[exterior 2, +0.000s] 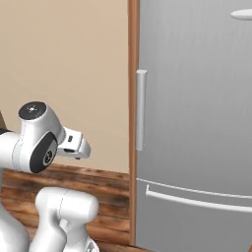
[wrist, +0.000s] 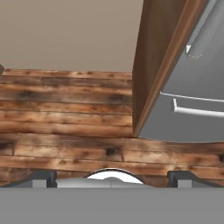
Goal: Gather the onion and sweet potato from the fridge and place them on a tray on the dining counter. Then gather the chicken drumstick and fish from the fridge and place them on the other tray.
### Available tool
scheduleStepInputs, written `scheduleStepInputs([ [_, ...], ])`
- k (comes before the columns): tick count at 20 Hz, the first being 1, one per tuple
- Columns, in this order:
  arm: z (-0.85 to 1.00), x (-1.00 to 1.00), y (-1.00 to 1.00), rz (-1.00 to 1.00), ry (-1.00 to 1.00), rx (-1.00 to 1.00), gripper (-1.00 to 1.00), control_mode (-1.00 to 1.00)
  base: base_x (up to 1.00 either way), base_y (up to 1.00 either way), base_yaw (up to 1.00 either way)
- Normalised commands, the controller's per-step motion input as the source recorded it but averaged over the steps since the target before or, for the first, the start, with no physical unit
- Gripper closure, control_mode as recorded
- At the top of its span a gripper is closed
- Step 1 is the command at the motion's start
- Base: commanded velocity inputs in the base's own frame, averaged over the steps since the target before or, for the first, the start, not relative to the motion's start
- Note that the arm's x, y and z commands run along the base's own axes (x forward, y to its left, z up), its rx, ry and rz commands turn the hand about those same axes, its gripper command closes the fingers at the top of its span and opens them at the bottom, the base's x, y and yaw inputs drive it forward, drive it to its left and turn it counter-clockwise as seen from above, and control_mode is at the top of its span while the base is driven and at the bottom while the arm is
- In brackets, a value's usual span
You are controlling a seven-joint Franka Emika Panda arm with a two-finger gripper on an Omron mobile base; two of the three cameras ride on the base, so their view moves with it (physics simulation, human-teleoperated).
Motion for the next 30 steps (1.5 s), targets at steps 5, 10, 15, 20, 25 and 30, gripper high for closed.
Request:
scheduleStepInputs([
  [5, -0.18, 0.02, -0.14, 0.0, 0.0, -0.01, -1.0, -1.0, 0.0, 0.0, 0.0],
  [10, -0.31, 0.04, -0.63, 0.0, -0.02, 0.0, -1.0, -1.0, 0.0, 0.0, 0.0],
  [15, -0.16, 0.05, -0.57, 0.0, -0.14, 0.0, -1.0, -1.0, 0.0, 0.0, 0.0],
  [20, -0.01, 0.0, -0.23, 0.0, -0.38, -0.01, -1.0, -1.0, 0.0, 0.0, 0.0],
  [25, 0.0, -0.02, -0.05, 0.0, -0.43, -0.11, -1.0, -1.0, 0.0, 0.0, 0.0],
  [30, 0.0, 0.0, -0.01, 0.0, -0.27, -0.16, -1.0, -1.0, 0.0, 0.0, 0.0],
])
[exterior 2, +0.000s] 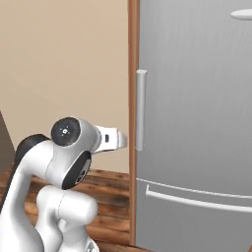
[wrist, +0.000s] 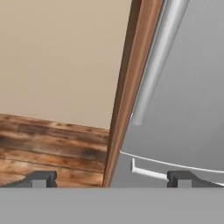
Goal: Gather the onion and sweet potato from the fridge and place them on a tray on the dining counter. Then gather the chicken drumstick and fish from the fridge and place them on the other tray.
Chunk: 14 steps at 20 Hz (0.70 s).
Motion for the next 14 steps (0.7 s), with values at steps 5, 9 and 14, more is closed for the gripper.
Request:
scheduleStepInputs([
  [5, 0.0, 0.0, -0.27, 0.0, -0.29, -0.07, -1.0, -1.0, 0.0, 0.0, 0.0],
  [9, 0.0, 0.0, -0.32, 0.0, -0.31, 0.07, -1.0, -1.0, 0.0, 0.0, 0.0],
  [14, 0.0, 0.03, 0.0, 0.02, -0.24, 0.11, -1.0, -1.0, 0.0, 0.0, 0.0],
])
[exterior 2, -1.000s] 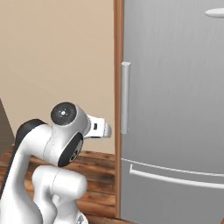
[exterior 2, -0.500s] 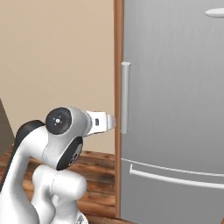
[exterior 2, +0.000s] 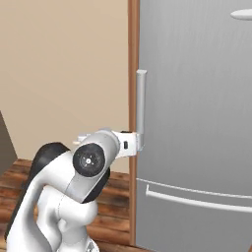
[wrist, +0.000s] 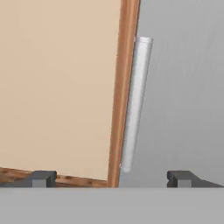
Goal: Gather the onion and sweet potato from the fridge and place them on a tray on the dining counter. Then gather the chicken drumstick and fish from the fridge and place them on the other tray.
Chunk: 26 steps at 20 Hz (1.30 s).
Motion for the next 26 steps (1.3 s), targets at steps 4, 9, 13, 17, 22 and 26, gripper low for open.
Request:
scheduleStepInputs([
  [4, -0.02, 0.0, 0.0, 0.04, -0.26, 0.11, -1.0, -1.0, 0.0, 0.0, 0.0],
  [9, -0.02, 0.19, 0.0, 0.0, -0.13, 0.02, -1.0, -1.0, 0.0, 0.0, 0.0],
  [13, -0.14, 0.4, 0.07, 0.0, -0.03, 0.0, -1.0, -1.0, 0.0, 0.0, 0.0],
  [17, -0.17, 0.47, 0.1, 0.01, -0.02, 0.0, -1.0, -1.0, 0.0, 0.0, 0.0],
  [22, -0.15, 0.38, 0.0, 0.04, -0.03, 0.0, -1.0, -1.0, 0.0, 0.0, 0.0],
  [26, -0.14, 0.38, 0.0, 0.04, -0.04, 0.0, -1.0, -1.0, 0.0, 0.0, 0.0],
])
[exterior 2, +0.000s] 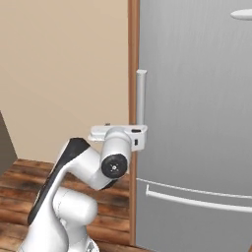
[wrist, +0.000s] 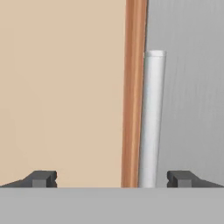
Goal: Gather the onion and sweet potato from the fridge and place them on a tray on the dining counter. Then gather the chicken drumstick and fish from the fridge and place them on the other tray.
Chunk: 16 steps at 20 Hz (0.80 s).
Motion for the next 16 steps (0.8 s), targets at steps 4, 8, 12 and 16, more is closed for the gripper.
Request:
scheduleStepInputs([
  [4, -0.13, 0.46, 0.0, 0.01, -0.04, 0.0, -1.0, -1.0, 0.0, 0.0, 0.0],
  [8, -0.11, 0.51, 0.0, 0.0, -0.04, 0.0, -1.0, -1.0, 0.0, 0.0, 0.0],
  [12, -0.07, 0.46, -0.1, 0.0, -0.01, 0.0, -1.0, -1.0, 0.0, 0.0, 0.0],
  [16, -0.05, 0.42, -0.21, 0.0, -0.01, 0.0, -1.0, -1.0, 0.0, 0.0, 0.0],
])
